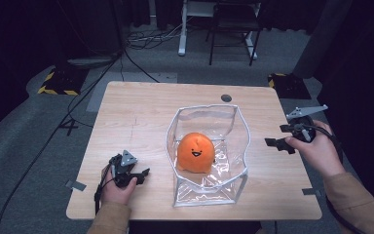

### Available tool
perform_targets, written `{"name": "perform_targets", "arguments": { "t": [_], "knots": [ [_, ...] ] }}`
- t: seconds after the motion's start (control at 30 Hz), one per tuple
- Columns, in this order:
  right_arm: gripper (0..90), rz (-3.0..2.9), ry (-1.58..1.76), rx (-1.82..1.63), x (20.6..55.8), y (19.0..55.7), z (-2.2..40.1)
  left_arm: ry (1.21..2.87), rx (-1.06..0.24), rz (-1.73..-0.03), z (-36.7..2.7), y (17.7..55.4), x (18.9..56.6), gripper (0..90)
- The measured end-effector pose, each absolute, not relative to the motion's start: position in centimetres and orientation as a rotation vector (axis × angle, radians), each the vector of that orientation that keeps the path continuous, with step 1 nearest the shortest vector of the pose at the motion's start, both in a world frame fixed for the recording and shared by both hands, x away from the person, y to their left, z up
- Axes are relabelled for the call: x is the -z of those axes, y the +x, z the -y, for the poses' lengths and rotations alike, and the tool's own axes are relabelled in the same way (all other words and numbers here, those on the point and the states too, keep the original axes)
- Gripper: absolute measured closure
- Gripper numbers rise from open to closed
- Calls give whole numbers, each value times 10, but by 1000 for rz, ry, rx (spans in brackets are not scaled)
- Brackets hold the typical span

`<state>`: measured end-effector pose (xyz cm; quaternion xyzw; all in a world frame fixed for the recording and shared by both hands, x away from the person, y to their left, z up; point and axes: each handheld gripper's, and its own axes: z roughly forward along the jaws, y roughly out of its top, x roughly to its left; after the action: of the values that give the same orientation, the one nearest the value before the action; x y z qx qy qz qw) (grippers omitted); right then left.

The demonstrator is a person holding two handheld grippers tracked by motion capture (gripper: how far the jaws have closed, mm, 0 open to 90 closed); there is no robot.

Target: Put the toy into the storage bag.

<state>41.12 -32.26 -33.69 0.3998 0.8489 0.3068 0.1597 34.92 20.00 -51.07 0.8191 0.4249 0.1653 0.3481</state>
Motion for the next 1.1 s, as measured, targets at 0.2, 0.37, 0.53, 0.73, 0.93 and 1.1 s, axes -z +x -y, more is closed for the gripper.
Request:
{"name": "perform_targets", "arguments": {
  "t": [0.2, 0.37, 0.53, 0.73, 0.93, 1.1],
  "knots": [
    [165, -2385, 1182, -869, 367, 411, 332, 2123, -428, -1102, -200, 349, 511, 310],
    [165, -2363, 1228, -870, 395, 409, 337, 2124, -430, -1104, -200, 349, 511, 310],
    [165, -2355, 1276, -876, 420, 408, 343, 2123, -428, -1103, -200, 349, 511, 310],
    [181, -2322, 1284, -922, 447, 404, 349, 2124, -429, -1104, -200, 349, 511, 310],
    [177, -2334, 1280, -930, 470, 398, 351, 2123, -429, -1104, -200, 349, 511, 310],
    [176, -2341, 1257, -949, 494, 389, 351, 2124, -429, -1106, -200, 349, 511, 310]
  ]
}}
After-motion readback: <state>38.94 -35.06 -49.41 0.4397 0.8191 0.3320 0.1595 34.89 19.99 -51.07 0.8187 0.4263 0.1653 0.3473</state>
